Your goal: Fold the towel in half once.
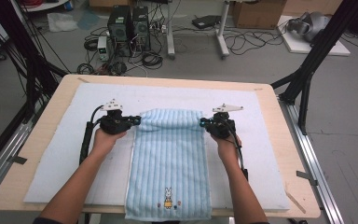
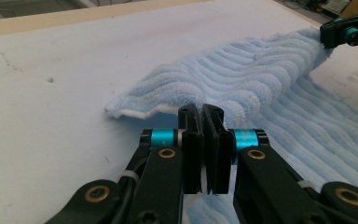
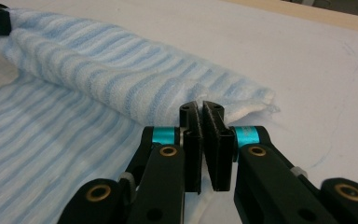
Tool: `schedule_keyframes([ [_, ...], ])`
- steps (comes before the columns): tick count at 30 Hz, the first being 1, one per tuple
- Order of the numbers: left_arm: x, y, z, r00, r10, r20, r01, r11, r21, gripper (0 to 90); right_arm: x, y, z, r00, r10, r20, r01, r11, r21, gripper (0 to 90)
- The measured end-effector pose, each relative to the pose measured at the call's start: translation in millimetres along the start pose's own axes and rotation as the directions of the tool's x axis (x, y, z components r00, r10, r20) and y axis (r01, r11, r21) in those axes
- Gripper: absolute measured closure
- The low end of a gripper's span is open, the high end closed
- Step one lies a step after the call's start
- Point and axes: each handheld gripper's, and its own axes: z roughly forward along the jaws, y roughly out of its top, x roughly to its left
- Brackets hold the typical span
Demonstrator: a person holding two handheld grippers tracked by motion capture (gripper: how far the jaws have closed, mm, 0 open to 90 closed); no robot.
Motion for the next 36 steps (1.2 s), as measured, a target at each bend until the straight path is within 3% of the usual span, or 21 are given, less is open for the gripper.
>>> schedule_keyframes([
  [12, -23.3, -27.2, -27.2, 0.9981, 0.022, 0.057, -0.02, 0.9992, -0.035, 85.6, 24.7, -25.4, -26.9, 0.9981, -0.054, -0.03, 0.055, 0.998, 0.02, 85.8],
  [16, -29.4, -35.1, -32.5, 0.9969, 0.045, 0.064, -0.043, 0.9988, -0.024, 84.8, 29.3, -38.4, -32.2, 0.9974, -0.049, -0.052, 0.05, 0.999, 0.02, 85.7],
  [21, -35.2, -47.8, -35.8, 0.9958, 0.036, 0.084, -0.035, 0.9994, -0.003, 84.9, 33.4, -51.1, -38.4, 0.9967, -0.043, -0.068, 0.044, 0.999, 0.026, 85.5],
  [25, -39.9, -60.4, -37.6, 0.997, 0.03, 0.071, -0.031, 0.9994, 0.013, 82.8, 35.4, -62.3, -39.9, 0.9967, -0.041, -0.07, 0.044, 0.998, 0.035, 82.6],
  [26, -39.5, -62.6, -37.6, 0.9988, 0.021, 0.044, -0.022, 0.9996, 0.015, 78.4, 35.3, -63.9, -39.3, 0.9969, -0.043, -0.066, 0.045, 0.998, 0.035, 77.3],
  [28, -35.9, -61.7, -39.2, 0.9999, -0.016, -0.001, 0.016, 0.9999, -0.005, 58.0, 34.1, -64.2, -40.0, 0.9981, -0.032, -0.052, 0.033, 0.999, 0.02, 66.8],
  [31, -29.0, -60.8, -42.2, 0.9971, -0.048, -0.058, 0.047, 0.9984, -0.032, 46.9, 31.2, -61.2, -45.9, 0.9997, -0.001, -0.026, 0.0, 1.0, -0.024, 54.3],
  [36, -17.2, -53.0, -39.5, 0.9929, -0.093, -0.074, 0.091, 0.9953, -0.032, 45.1, 25.5, -59.2, -49.2, 0.9995, 0.028, -0.012, -0.029, 0.998, -0.053, 46.4],
])
